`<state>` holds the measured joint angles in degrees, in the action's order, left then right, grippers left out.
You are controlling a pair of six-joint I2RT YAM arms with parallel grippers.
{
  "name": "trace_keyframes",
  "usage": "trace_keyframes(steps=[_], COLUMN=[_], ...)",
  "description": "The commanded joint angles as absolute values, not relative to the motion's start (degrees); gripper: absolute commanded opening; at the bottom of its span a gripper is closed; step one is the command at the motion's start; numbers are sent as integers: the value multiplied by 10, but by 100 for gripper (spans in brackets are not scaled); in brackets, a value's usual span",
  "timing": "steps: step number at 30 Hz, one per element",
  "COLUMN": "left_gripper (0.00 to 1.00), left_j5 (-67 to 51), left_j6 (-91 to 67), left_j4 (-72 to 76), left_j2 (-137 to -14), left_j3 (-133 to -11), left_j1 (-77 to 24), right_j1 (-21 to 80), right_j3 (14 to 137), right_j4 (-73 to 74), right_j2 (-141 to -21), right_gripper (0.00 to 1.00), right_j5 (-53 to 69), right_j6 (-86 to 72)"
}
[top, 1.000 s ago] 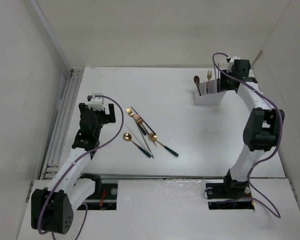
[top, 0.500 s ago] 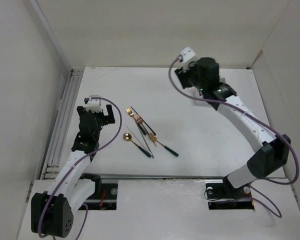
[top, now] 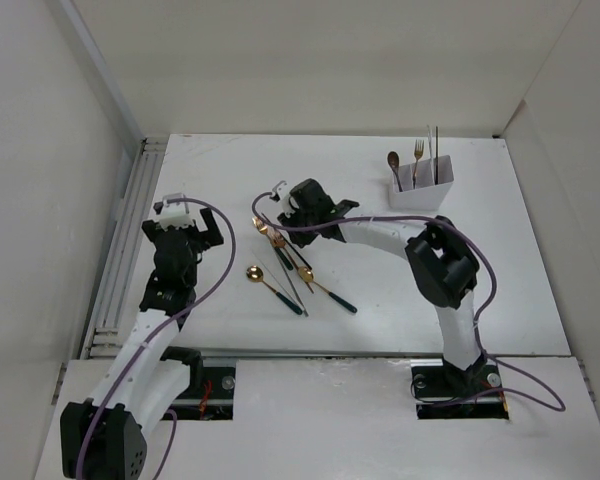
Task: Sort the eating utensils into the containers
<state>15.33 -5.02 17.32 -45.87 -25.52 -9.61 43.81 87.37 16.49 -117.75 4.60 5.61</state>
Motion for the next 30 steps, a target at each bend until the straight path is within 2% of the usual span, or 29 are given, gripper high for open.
trace_keyframes(steps=[1, 8, 16, 25, 26, 29, 30], left_gripper=[100, 100, 100, 100, 100, 100, 100], left_j5=[165, 154, 149, 149, 149, 149, 149], left_j6=[-66, -71, -66, -66, -66, -66, -66], left_j4=[177, 177, 177, 177, 177, 177, 177], left_j2=[-444, -432, -422, -422, -422, -417, -417], left_j3=[-241, -229, -223, -223, -223, -218, -218], left_j1=[-93, -93, -93, -93, -93, -93, -93], right_j1=[455, 455, 467, 467, 467, 461, 455], right_j3=[907, 882, 941, 977, 983, 983, 989], right_j4=[161, 141, 212, 249, 250, 257, 262], right_j2=[-1188, -1196, -1262, -1285, -1290, -1296, -1296], right_gripper=[32, 31, 29, 29, 26, 11, 0], right_j5=[37, 26, -46, -52, -46, -33, -28], right_j6=[29, 9, 9, 9, 9, 9, 9])
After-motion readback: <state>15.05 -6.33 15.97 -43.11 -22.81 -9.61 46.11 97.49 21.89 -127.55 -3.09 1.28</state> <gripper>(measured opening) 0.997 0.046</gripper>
